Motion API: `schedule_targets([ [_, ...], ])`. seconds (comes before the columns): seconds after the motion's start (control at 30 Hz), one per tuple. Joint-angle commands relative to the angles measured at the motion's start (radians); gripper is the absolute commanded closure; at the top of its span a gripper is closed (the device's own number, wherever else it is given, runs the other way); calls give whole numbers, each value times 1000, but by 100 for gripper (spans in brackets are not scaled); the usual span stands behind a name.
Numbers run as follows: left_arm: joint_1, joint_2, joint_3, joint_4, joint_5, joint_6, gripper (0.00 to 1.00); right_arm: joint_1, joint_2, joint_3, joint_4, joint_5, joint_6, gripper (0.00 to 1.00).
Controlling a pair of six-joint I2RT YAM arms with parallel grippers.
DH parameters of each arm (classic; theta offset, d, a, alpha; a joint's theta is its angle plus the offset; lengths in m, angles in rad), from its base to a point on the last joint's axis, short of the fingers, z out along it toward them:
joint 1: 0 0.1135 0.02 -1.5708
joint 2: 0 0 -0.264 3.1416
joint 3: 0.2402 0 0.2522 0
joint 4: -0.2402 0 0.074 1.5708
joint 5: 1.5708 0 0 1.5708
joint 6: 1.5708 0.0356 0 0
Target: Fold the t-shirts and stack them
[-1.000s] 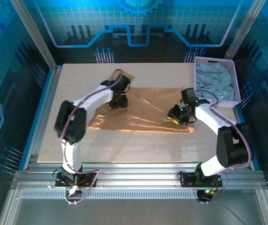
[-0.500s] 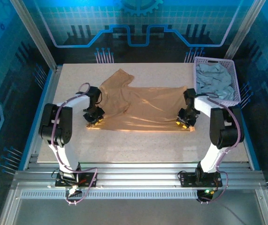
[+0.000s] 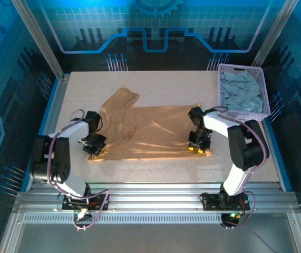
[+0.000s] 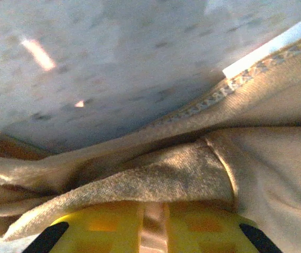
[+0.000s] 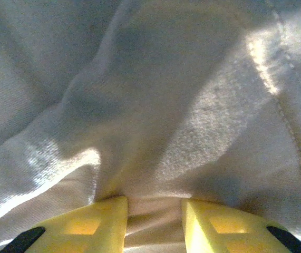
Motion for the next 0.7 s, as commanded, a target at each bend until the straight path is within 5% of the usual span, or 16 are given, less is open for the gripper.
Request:
schedule_targets([
  [0.0, 6, -50, -75, -79, 4, -74, 80, 19, -30, -78, -70, -23, 42, 64],
  [0.27, 5, -111, 4, -154, -66, -52, 80, 11, -107, -32, -132, -12, 52, 61],
  [0.37, -3, -128, 148, -177, -137, 1, 73, 2, -153, 78, -151, 69, 51, 54],
  [0.67, -37, 376, 840, -31, -40, 304, 60, -71, 54, 416, 53, 132, -101, 51],
])
